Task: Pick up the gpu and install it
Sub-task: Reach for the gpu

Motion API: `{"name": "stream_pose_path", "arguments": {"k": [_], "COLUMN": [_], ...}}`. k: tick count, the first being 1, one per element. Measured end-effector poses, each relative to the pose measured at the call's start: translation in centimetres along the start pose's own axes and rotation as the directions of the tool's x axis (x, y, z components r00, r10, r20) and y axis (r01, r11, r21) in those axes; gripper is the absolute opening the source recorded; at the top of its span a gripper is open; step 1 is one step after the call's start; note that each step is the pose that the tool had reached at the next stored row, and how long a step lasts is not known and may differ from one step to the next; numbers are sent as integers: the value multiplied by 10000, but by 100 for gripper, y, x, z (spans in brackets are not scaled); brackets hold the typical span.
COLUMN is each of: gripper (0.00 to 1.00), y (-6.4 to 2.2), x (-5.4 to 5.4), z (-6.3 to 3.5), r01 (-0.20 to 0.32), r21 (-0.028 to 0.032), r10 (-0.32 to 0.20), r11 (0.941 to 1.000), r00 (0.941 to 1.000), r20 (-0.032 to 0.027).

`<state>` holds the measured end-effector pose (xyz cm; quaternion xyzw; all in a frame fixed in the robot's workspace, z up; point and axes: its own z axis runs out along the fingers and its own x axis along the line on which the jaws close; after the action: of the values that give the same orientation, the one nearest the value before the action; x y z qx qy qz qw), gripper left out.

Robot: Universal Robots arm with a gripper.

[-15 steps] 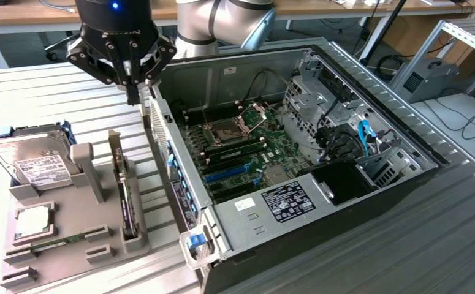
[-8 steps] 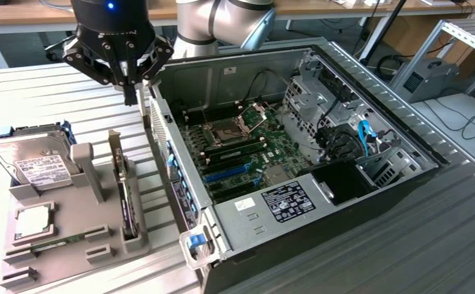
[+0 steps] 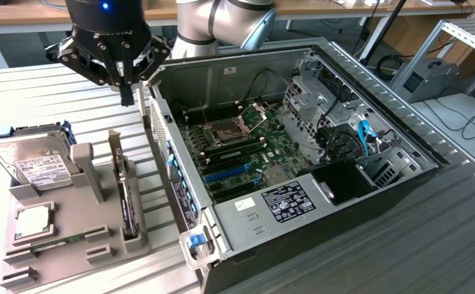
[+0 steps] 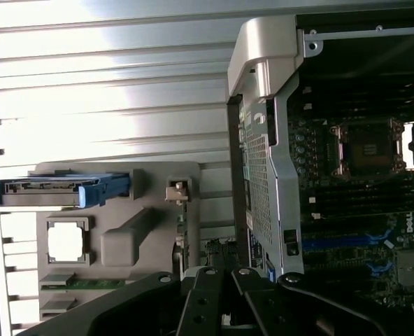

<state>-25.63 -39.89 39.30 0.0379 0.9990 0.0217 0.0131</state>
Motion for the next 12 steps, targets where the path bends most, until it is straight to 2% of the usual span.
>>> {"name": "stream_pose_path", "arguments": {"k": [12], "gripper": [11], "y": [-7], "x": [90], "z": [-3], "r01": [0], "r21": [1], "r10": [0], "r11": [10000], "r00": [10000], "r20": [-1]}}
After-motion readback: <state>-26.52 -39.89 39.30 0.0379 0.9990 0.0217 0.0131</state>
